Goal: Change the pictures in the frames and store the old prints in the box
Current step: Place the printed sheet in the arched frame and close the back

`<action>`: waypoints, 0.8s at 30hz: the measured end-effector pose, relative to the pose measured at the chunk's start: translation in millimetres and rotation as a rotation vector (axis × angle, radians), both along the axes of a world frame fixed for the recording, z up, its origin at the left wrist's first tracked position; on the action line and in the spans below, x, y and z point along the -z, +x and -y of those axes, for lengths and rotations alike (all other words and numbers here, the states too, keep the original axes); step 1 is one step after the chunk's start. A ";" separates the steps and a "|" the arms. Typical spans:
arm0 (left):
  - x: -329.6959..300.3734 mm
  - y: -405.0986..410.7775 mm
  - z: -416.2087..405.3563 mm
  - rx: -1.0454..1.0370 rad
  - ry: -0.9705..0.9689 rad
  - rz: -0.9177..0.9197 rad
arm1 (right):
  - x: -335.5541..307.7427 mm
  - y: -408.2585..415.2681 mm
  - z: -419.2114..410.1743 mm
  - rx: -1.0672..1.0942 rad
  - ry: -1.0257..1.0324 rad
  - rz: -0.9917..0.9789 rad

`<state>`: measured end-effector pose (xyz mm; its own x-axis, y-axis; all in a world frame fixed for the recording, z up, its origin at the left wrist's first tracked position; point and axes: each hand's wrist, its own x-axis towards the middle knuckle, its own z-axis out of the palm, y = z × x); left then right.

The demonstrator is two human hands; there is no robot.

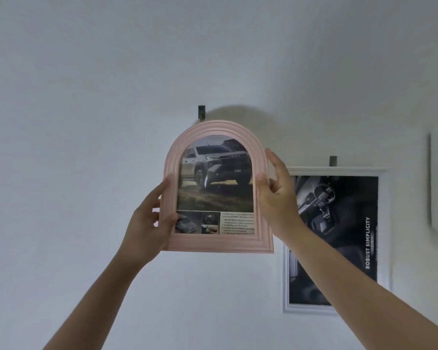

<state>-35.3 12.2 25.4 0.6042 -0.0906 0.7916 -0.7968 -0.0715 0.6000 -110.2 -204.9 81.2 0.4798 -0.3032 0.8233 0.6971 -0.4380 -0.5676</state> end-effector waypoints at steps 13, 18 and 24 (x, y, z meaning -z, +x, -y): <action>-16.8 49.1 -14.8 -0.133 -0.004 0.017 | -17.6 58.3 -13.8 -0.007 -0.101 0.004; -9.6 56.0 -9.2 -0.160 -0.010 0.057 | -3.4 63.7 -10.2 0.034 -0.092 0.018; 20.2 65.4 3.7 -0.233 -0.040 0.108 | 39.8 70.1 -5.7 0.146 -0.118 0.073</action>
<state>30.1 8.5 5.2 0.5168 0.0742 0.8529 -0.8213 -0.2383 0.5184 -40.2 -199.2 41.4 0.3754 -0.2648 0.8882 0.6586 -0.5981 -0.4566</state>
